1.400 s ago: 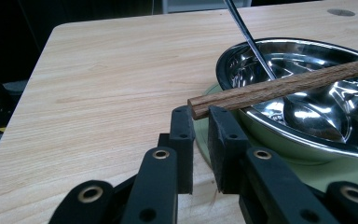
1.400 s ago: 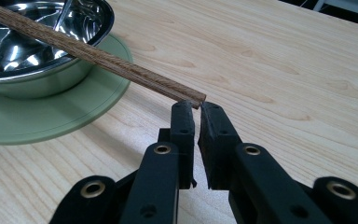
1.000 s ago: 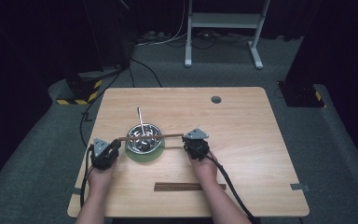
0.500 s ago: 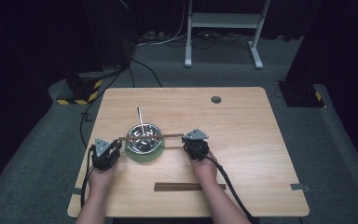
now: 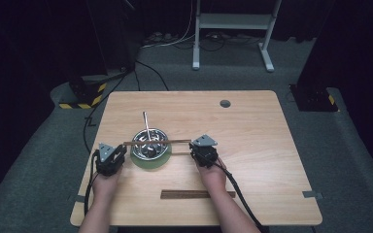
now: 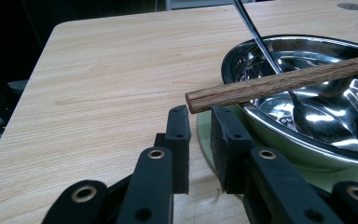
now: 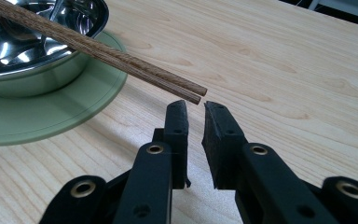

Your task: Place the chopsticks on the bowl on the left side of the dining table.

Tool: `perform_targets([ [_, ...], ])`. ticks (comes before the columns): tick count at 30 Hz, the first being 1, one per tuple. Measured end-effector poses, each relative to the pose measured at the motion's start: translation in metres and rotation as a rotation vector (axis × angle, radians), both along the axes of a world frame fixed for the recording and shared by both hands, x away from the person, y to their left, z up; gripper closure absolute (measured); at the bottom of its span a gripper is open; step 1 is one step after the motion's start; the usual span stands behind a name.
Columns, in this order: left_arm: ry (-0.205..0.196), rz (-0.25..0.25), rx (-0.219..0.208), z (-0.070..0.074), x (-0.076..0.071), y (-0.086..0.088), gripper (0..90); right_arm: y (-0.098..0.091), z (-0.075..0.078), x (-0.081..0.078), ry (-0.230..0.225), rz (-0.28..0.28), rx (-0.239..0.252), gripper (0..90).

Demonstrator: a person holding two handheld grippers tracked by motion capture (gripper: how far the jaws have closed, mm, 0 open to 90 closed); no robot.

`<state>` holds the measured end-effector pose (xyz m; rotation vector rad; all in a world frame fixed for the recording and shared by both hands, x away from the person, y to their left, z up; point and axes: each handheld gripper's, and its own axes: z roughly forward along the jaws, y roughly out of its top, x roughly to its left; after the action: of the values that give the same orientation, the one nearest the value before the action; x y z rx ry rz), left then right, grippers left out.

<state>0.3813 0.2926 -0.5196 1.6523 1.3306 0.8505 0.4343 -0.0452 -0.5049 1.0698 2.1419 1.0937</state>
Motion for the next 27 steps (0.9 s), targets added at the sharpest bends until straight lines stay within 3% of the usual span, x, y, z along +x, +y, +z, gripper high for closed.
perform_targets([
  [13, 0.008, -0.013, 0.027, 0.0001, -0.0009, -0.0009, 74.2, -0.0019, 0.0006, 0.0011, 0.001, -0.006, 0.001, 78.5],
  [27, 0.008, -0.009, 0.026, 0.0000, -0.0011, -0.0006, 73.4, -0.0040, -0.0016, -0.0010, 0.002, -0.007, 0.002, 76.3],
])
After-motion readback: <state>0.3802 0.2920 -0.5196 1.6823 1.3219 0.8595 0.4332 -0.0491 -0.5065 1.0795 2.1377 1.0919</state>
